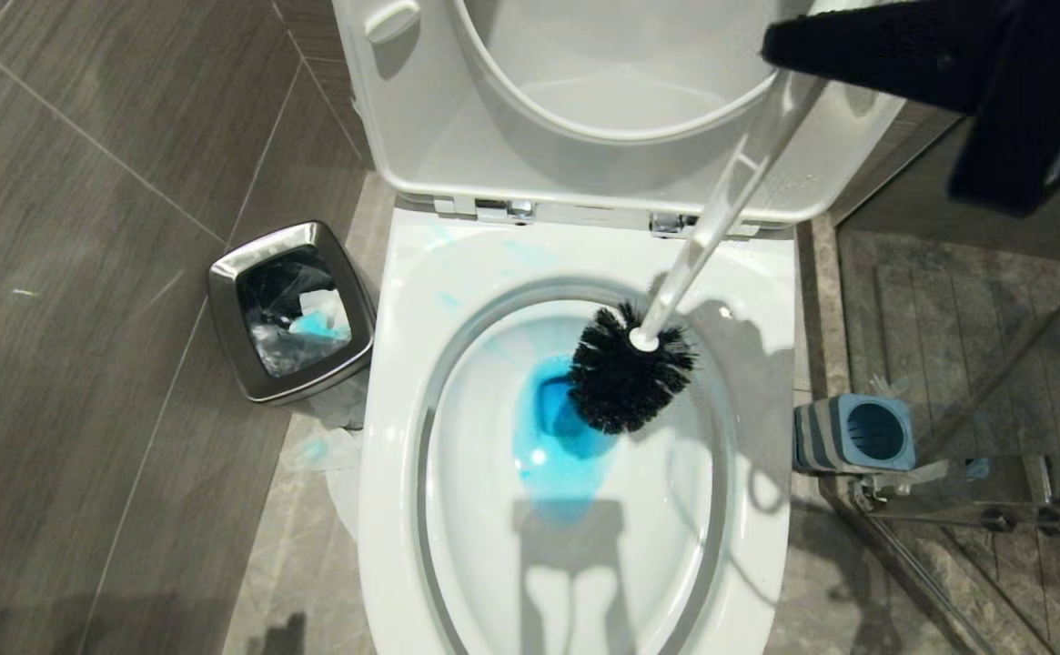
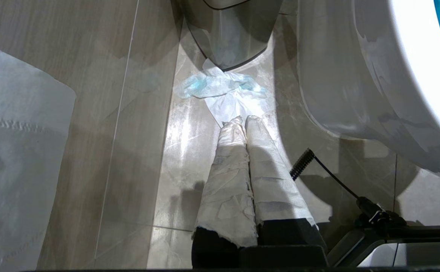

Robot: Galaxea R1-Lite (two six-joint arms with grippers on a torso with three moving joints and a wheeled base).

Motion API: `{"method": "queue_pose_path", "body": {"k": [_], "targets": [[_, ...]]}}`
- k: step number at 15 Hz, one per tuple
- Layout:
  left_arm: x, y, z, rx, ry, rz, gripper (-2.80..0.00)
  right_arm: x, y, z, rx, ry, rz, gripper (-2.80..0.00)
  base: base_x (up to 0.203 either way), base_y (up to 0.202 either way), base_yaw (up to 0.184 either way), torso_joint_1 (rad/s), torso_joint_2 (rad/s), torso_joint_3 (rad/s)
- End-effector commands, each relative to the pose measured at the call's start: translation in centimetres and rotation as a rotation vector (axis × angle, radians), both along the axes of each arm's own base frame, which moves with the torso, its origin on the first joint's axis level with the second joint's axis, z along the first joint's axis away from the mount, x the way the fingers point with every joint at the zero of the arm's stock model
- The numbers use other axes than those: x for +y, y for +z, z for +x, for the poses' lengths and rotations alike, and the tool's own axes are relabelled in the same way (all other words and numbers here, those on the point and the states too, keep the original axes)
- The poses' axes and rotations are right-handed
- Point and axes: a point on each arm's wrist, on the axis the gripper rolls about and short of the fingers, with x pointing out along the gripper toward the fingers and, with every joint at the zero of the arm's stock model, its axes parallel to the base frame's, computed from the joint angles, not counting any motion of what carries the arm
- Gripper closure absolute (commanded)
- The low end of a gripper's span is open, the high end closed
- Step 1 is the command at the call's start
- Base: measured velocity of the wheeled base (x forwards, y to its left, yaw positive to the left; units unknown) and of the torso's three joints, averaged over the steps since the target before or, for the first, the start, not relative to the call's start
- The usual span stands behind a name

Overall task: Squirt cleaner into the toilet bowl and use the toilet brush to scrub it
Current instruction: Scrub the toilet bowl

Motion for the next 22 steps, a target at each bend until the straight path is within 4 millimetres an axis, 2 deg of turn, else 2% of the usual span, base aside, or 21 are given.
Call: {"method": "queue_pose_path", "body": {"k": [1, 8, 11, 14, 17, 22], "targets": [[0.0, 0.0, 0.0, 0.000, 0.002, 0.000, 0.00, 2.5, -2.4, 1.2, 0.005, -0.003, -0.038, 0.00, 0.000, 0.000, 0.000, 0.000, 0.00, 0.000], [0.0, 0.0, 0.0, 0.000, 0.000, 0.000, 0.00, 5.8, -6.6, 4.3, 0.048, -0.046, -0.080, 0.00, 0.000, 0.000, 0.000, 0.000, 0.00, 0.000], [0.0, 0.0, 0.0, 0.000, 0.000, 0.000, 0.00, 7.0, -9.2, 5.6, 0.124, -0.060, -0.084, 0.00, 0.000, 0.000, 0.000, 0.000, 0.00, 0.000], [0.0, 0.0, 0.0, 0.000, 0.002, 0.000, 0.00, 7.8, -11.8, 7.0, 0.122, -0.079, -0.063, 0.00, 0.000, 0.000, 0.000, 0.000, 0.00, 0.000], [0.0, 0.0, 0.0, 0.000, 0.002, 0.000, 0.00, 7.9, -14.0, 10.1, 0.110, -0.139, -0.041, 0.00, 0.000, 0.000, 0.000, 0.000, 0.00, 0.000], [0.0, 0.0, 0.0, 0.000, 0.000, 0.000, 0.00, 8.1, -15.5, 12.6, 0.109, -0.181, -0.039, 0.00, 0.000, 0.000, 0.000, 0.000, 0.00, 0.000]]}}
